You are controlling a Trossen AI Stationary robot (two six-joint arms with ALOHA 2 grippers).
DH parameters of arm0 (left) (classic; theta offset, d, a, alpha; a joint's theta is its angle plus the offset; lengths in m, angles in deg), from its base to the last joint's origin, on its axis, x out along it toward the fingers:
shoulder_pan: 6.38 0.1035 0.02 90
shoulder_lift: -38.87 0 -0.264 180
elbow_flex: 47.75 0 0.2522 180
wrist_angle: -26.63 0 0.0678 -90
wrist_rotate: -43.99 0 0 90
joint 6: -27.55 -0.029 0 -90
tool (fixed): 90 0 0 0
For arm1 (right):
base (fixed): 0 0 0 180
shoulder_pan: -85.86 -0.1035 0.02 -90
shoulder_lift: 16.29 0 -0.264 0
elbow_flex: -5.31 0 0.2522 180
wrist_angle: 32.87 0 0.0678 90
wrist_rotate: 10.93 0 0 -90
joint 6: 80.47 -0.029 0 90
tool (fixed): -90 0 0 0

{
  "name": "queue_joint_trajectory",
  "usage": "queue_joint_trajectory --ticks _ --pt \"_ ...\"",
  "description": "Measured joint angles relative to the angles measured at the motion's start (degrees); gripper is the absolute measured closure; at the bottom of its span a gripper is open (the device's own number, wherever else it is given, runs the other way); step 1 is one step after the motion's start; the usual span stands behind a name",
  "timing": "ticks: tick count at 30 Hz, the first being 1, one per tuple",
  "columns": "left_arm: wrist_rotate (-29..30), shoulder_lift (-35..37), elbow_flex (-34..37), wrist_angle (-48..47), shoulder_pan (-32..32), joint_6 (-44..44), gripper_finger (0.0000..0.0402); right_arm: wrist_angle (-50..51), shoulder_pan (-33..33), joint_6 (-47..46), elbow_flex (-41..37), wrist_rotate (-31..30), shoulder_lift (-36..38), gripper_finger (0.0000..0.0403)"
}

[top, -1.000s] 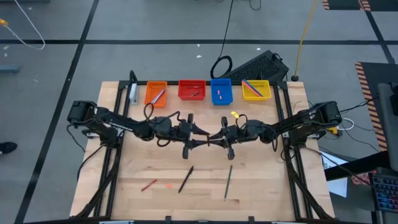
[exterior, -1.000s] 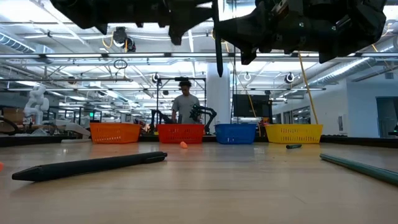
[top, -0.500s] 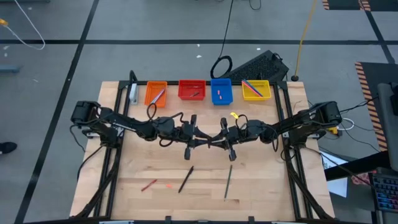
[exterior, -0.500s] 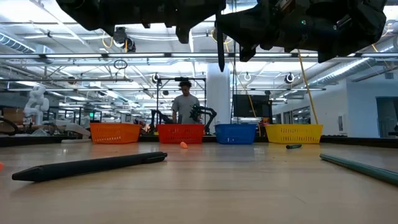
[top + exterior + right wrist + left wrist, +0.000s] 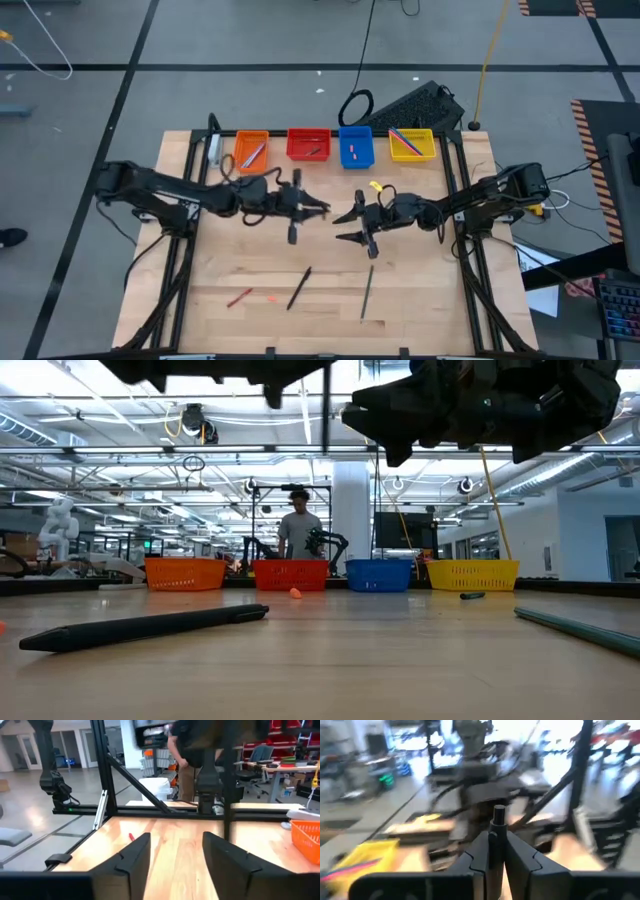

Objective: Sort crayons/erasers/pens/pencils in bins
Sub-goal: Put the top black pen into the orange basket

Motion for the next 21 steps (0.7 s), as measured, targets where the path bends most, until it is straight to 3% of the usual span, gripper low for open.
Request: queue_joint_trajectory --ticks 5,9,14,21 --pt "8.77 10.91 0.00 -20.35 1.94 -0.55 0.0362 2.67 0.11 1.79 0.00 -1.62 0.00 0.0204" --pt "16.70 18.17 0.00 -38.66 7.74 3.98 0.0362 3.73 0.07 2.71 0.00 -2.14 -0.02 0.0215" --pt "20.40 20.90 0.08 -51.66 20.42 6.35 0.0362 4.35 0.11 4.80 0.00 -3.26 -0.02 0.0283" --pt "15.77 15.10 0.08 -50.42 39.33 0.44 0.0362 5.22 0.09 5.62 -0.02 -3.15 0.00 0.0394"
